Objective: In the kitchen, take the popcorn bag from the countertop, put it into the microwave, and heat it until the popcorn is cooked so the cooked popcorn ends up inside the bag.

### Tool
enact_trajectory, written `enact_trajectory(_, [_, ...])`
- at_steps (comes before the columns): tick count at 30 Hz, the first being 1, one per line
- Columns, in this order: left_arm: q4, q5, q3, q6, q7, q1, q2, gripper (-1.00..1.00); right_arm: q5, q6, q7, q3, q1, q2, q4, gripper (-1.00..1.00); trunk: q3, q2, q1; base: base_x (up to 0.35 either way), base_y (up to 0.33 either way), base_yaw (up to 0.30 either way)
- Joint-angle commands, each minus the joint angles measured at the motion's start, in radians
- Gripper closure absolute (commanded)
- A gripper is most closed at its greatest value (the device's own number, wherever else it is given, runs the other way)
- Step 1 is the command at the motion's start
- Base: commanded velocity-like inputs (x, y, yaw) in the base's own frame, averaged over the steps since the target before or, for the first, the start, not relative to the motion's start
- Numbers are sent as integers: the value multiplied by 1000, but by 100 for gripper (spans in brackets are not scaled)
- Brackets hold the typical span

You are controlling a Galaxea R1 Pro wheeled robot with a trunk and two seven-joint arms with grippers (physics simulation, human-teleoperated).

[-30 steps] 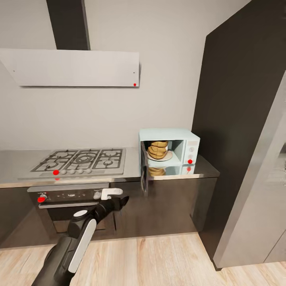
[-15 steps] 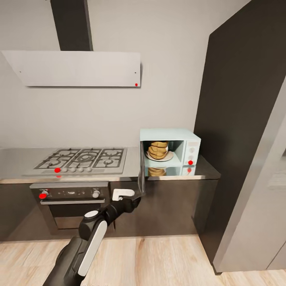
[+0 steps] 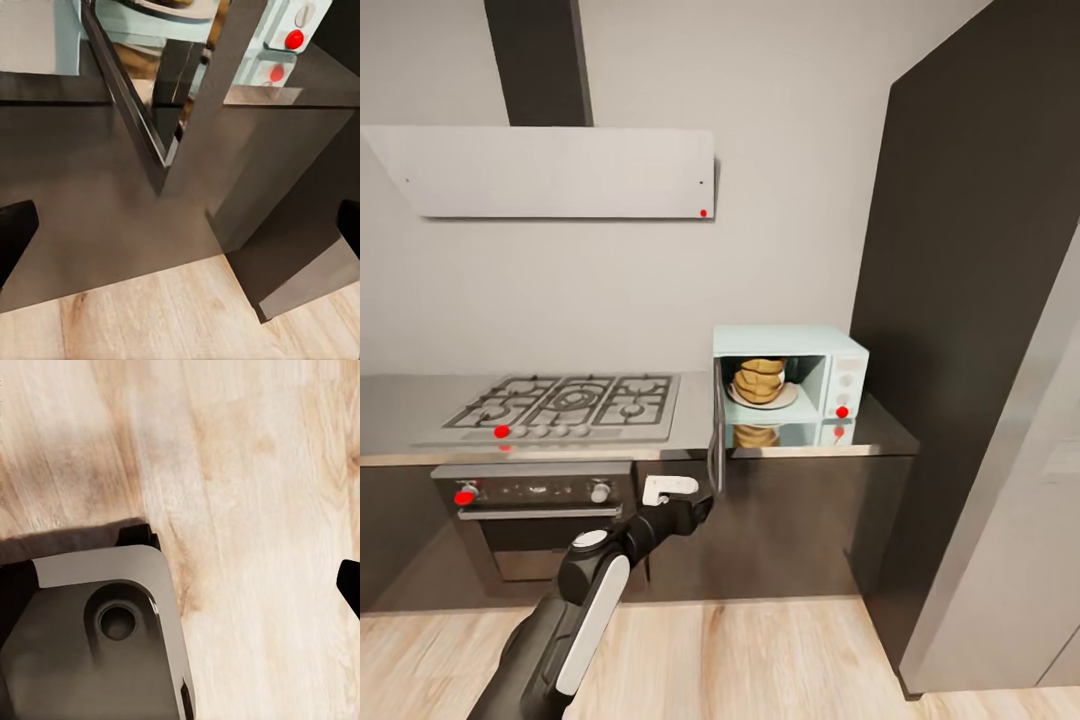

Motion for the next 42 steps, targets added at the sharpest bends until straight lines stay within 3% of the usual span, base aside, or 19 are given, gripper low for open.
enact_trajectory(1, [-1,2,1,5,-1,0,0,-100,10,2,2,-9,-1,-1,1,-100,-1,-1,1,248,0,0])
enact_trajectory(18, [0,2,52,6,0,0,-1,-100,10,1,3,-9,-1,-1,1,-100,-1,-1,1,266,0,0])
enact_trajectory(36, [5,-1,49,6,-6,0,-1,-100,10,2,3,-9,-1,-1,1,-100,-1,-1,1,265,0,0])
enact_trajectory(42, [6,-1,42,6,-11,1,-1,-100,10,1,2,-9,-1,-1,1,-100,-1,-1,1,40,0,0])
